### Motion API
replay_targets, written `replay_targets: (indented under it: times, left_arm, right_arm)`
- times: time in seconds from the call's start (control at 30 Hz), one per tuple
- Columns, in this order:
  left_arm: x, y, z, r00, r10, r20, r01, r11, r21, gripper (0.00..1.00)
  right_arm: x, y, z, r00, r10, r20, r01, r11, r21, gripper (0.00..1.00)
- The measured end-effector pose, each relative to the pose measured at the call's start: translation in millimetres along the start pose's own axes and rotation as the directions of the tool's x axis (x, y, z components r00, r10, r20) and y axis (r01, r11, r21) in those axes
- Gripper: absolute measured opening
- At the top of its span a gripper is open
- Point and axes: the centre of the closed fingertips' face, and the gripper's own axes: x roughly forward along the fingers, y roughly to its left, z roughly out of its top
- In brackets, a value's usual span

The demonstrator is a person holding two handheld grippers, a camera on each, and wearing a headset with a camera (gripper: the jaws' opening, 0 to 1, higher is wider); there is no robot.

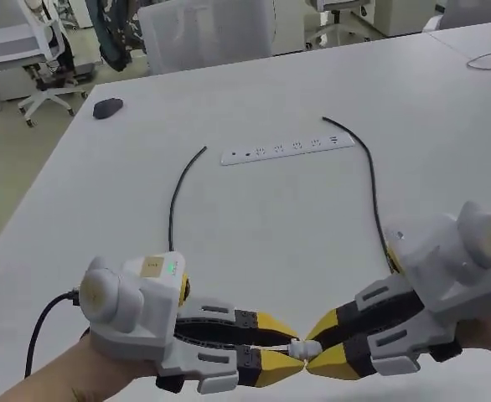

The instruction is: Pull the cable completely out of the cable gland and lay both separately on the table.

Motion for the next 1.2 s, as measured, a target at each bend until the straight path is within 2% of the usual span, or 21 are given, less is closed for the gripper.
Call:
replay_targets:
  times: [0.13,0.7,0.73,0.8,0.83,0.9,1.13,1.17,1.2]
  left_arm:
    - [-0.5,0.6,0.9,1.0000,0.006,0.006,-0.006,1.000,0.004,0.15]
    - [0.9,0.3,-0.1,1.0000,0.001,-0.004,-0.001,1.000,0.026,0.15]
    - [1.1,-0.2,-0.2,1.0000,-0.001,-0.005,0.002,1.000,0.029,0.15]
    - [0.6,1.8,-0.1,1.0000,0.007,-0.004,-0.007,1.000,0.027,0.15]
    - [0.6,2.3,0.0,1.0000,0.006,-0.004,-0.006,1.000,0.018,0.15]
    - [1.0,2.6,-0.4,1.0000,0.007,-0.006,-0.007,1.000,0.010,0.15]
    - [0.2,5.9,3.2,0.9998,0.008,0.018,-0.007,0.999,-0.051,0.15]
    - [0.2,6.9,3.4,0.9997,0.010,0.021,-0.008,0.998,-0.065,0.15]
    - [0.6,7.5,3.5,0.9996,0.012,0.027,-0.009,0.994,-0.107,0.15]
  right_arm:
    - [-1.8,0.0,3.0,0.9999,0.003,0.013,-0.003,1.000,0.008,0.09]
    - [0.3,1.3,1.3,0.9998,0.019,-0.010,-0.019,1.000,0.005,0.08]
    - [0.1,2.1,1.1,0.9997,0.019,-0.015,-0.019,1.000,-0.007,0.08]
    - [0.4,-0.5,2.1,0.9998,-0.017,-0.015,0.015,0.995,-0.096,0.07]
    - [1.1,1.9,1.2,0.9997,-0.012,-0.021,0.010,0.997,-0.071,0.07]
    - [1.0,-0.2,0.7,0.9992,-0.029,-0.028,0.026,0.993,-0.114,0.07]
    - [-1.3,-1.0,3.7,0.9973,-0.069,-0.024,0.063,0.980,-0.191,0.06]
    - [-1.5,-1.8,4.0,0.9966,-0.079,-0.025,0.072,0.975,-0.212,0.06]
    - [-1.5,-1.9,3.9,0.9960,-0.085,-0.027,0.077,0.971,-0.226,0.06]
